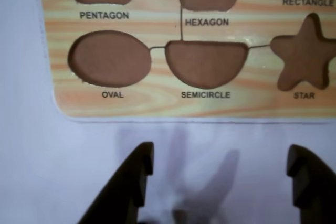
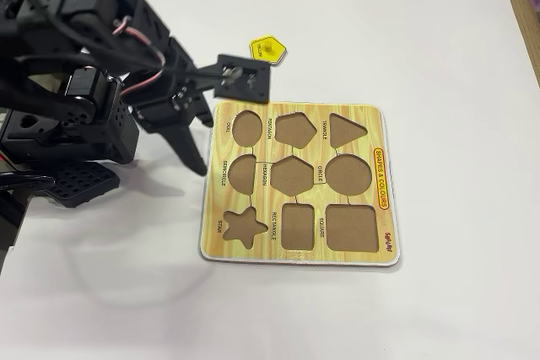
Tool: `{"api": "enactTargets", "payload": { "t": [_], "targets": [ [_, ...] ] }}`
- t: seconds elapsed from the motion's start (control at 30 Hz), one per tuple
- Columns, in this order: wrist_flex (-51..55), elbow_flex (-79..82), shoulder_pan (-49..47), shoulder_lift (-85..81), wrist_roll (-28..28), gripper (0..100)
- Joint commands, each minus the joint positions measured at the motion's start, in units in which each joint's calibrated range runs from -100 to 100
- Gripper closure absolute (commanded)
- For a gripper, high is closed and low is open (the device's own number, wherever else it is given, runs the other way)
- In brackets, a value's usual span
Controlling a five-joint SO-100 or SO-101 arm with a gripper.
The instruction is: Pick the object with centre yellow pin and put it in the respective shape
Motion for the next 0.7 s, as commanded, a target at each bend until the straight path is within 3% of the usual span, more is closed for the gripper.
{"api": "enactTargets", "payload": {
  "t": [0.0,0.67],
  "targets": [
    [0.04,-9.62,-4.35,6.29,0.01,72],
    [-0.82,-36.06,-31.11,37.84,-0.3,72]
  ]
}}
